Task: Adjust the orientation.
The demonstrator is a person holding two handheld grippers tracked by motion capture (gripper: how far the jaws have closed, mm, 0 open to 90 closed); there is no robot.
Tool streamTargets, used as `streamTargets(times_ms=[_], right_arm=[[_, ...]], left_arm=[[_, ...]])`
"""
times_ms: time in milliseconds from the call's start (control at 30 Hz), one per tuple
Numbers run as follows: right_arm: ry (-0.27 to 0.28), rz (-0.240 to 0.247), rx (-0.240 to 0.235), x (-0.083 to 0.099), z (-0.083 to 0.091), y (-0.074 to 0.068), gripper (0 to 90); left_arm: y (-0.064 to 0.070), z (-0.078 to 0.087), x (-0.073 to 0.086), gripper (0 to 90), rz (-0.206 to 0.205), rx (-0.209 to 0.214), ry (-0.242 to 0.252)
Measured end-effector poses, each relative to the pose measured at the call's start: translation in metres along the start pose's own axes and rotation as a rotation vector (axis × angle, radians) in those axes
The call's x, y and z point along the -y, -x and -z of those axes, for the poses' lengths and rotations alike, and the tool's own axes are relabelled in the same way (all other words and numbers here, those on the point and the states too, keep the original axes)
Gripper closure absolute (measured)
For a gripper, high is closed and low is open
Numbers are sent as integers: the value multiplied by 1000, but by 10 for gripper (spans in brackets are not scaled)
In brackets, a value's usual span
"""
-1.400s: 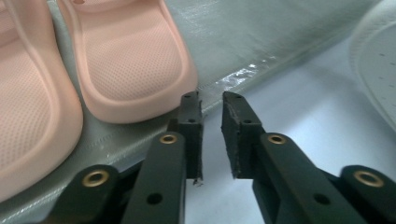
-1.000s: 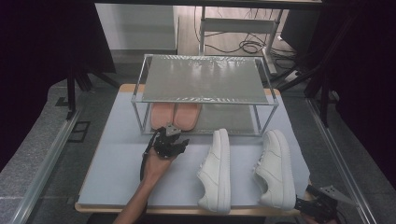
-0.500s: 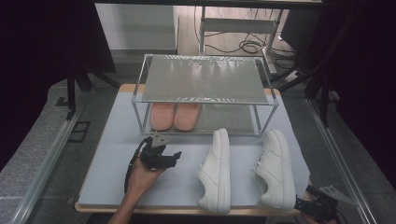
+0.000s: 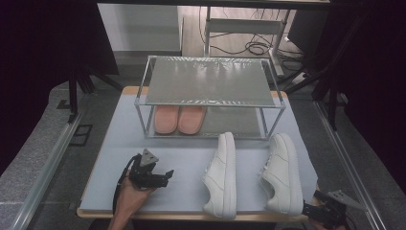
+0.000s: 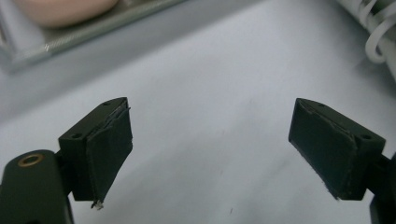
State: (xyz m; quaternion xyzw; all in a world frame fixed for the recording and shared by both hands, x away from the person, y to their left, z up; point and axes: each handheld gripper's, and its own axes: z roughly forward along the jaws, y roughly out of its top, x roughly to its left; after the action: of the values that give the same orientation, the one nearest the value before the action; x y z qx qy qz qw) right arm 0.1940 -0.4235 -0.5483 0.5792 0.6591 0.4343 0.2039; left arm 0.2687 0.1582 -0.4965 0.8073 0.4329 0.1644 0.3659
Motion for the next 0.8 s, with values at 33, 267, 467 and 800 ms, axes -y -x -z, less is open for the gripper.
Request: streamTargets(times_ms=[33,267,467,800], right_arm=[[-8,-3,1,-1,1,0,71],[-69,-28,-14,-6,6,0,112],[-110,-28,5,-11,8,-2,147],[-105,28,39,-27,22,-8,416]], left_arm=[[-1,1,3,134,9,7,0],[-8,9,21,121,12,-16,-8],[-16,8,34,123,14,-44,-40],[-22,7,41,120,10,-83,-55]])
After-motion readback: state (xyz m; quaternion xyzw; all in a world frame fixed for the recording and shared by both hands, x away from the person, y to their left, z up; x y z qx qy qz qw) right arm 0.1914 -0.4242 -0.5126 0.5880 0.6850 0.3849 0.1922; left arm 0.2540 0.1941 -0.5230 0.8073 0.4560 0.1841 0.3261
